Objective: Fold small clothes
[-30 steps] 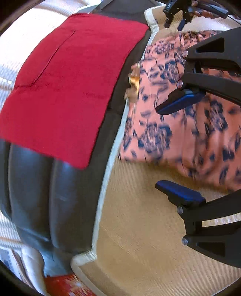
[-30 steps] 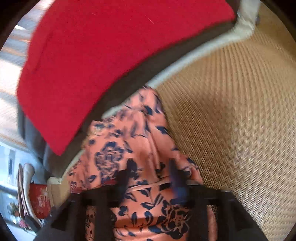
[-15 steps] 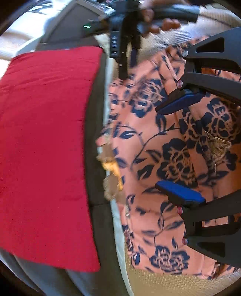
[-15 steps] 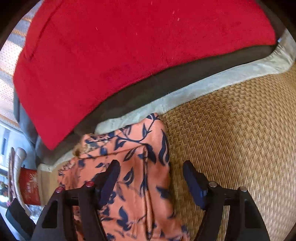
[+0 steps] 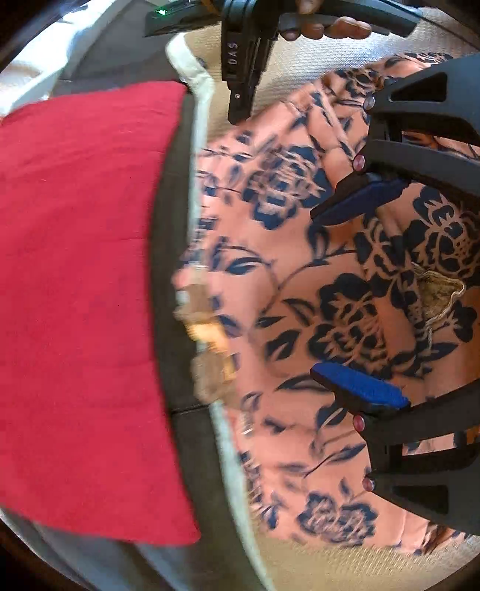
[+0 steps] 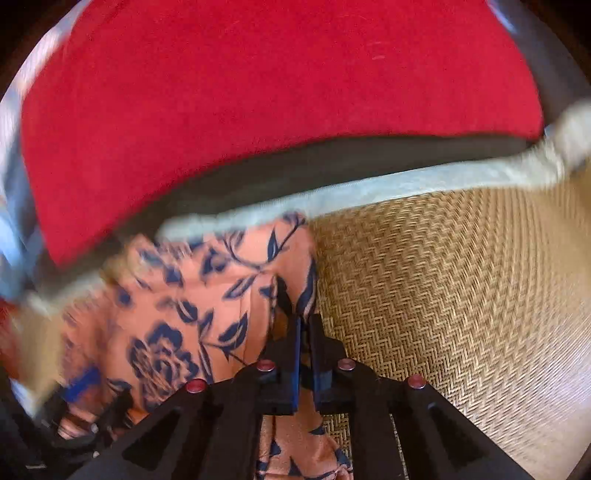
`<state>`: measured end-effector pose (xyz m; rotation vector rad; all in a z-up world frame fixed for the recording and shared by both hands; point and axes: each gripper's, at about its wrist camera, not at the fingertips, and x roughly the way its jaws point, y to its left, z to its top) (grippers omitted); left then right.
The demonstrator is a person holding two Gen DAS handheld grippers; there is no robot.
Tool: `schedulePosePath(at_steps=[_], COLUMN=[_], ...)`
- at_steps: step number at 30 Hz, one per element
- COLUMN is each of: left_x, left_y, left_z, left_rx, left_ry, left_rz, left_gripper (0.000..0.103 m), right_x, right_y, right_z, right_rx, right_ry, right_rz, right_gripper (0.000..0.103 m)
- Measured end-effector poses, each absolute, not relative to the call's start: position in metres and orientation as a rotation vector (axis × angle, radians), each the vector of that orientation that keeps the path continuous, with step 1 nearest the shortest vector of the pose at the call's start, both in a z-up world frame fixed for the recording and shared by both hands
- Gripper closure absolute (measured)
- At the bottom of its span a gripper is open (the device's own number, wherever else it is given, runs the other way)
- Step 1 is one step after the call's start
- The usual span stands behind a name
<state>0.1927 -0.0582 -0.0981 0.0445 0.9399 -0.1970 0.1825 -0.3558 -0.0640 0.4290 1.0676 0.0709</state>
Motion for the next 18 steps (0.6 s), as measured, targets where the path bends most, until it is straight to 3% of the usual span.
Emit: schedulePosePath(at_steps=[2,3,5,8,9,10,11,15,18], left_x=[0.196,0.200,0.207,0.209,0.207,0.207,0.206,0.210,0.204], left_y=[-0.065,-0.068,-0.068,-0.071,-0.071,-0.072,-0.074,-0.076,-0.055], left_z=[-0.105,-0.114,-0.132,-0.133,-0.133,-0.133,-0.134,-0.135,-0.113], left_rx=[0.092,0.105,0.078,0.083,0.081,0.084,0.096,0.079,-0.007], left_ry=[0.964,0.997,1.047,1.037,1.038,1.038,1.034,1.055,1.034], left_rz=[-0.206,-0.201,-0.206,-0.200,-0.198,-0.196,-0.194,-0.197,-0.249], left_gripper=[0.025,0.025,0.024,0.024,0.024,0.023,0.023,0.022,0.023], right_x=[0.182,0.184,0.197,0.221,0.232,0.232,0.237,0.234,0.219], right_y=[-0.372,-0.376,-0.377,-0.374,-0.370,-0.369,-0.358,-0.343,-0.351], right_z=[-0.057,-0.054,-0.054,-0.069,-0.079,-0.081,-0.083,-0.074,-0.064], right_rx=[0.530,0.550,0.553,0.522,0.496,0.471,0.385,0.163,0.261], right_ry=[1.030,1.013,1.019,1.100,1.150,1.173,1.208,1.158,1.125], right_rz=[0.095,0.094,0.124,0.109,0.113,0.121,0.108,-0.054,-0.037], right_gripper=[0.046,0.019,0.018,0.020,0.026,0.068,0.093,0.096,0.090])
